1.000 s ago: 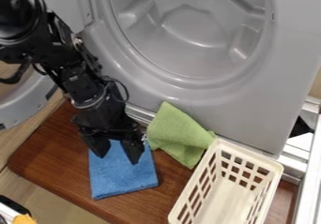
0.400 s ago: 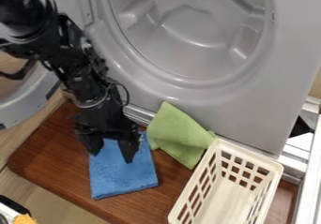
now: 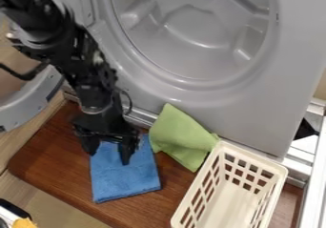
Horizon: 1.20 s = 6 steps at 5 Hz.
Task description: Move the blue cloth to the right side of the table
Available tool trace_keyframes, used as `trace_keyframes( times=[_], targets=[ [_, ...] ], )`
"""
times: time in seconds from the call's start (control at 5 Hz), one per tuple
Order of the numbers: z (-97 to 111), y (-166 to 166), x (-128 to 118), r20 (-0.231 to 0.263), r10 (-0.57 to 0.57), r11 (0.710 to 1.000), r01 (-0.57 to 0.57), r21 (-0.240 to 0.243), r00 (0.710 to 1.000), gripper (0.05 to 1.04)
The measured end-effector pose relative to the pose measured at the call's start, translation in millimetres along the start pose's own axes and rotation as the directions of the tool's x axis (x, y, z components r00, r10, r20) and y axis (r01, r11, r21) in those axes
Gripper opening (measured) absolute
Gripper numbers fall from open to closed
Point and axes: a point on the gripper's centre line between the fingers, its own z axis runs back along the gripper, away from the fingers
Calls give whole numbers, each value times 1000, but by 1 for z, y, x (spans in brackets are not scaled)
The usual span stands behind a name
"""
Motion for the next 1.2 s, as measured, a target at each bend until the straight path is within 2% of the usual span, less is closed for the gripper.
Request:
trace_keyframes(
  times=[0.2,0.4,0.8,1.2],
  targets=[
    [-18,2,6,3,12,1000,-12,3,1000,999],
    [-32,15,15,6,81,997,-81,11,997,999],
    [-55,20,15,-34,129,991,-128,34,991,1000],
    [-58,3,10,-48,101,995,-101,13,994,1000]
  ],
)
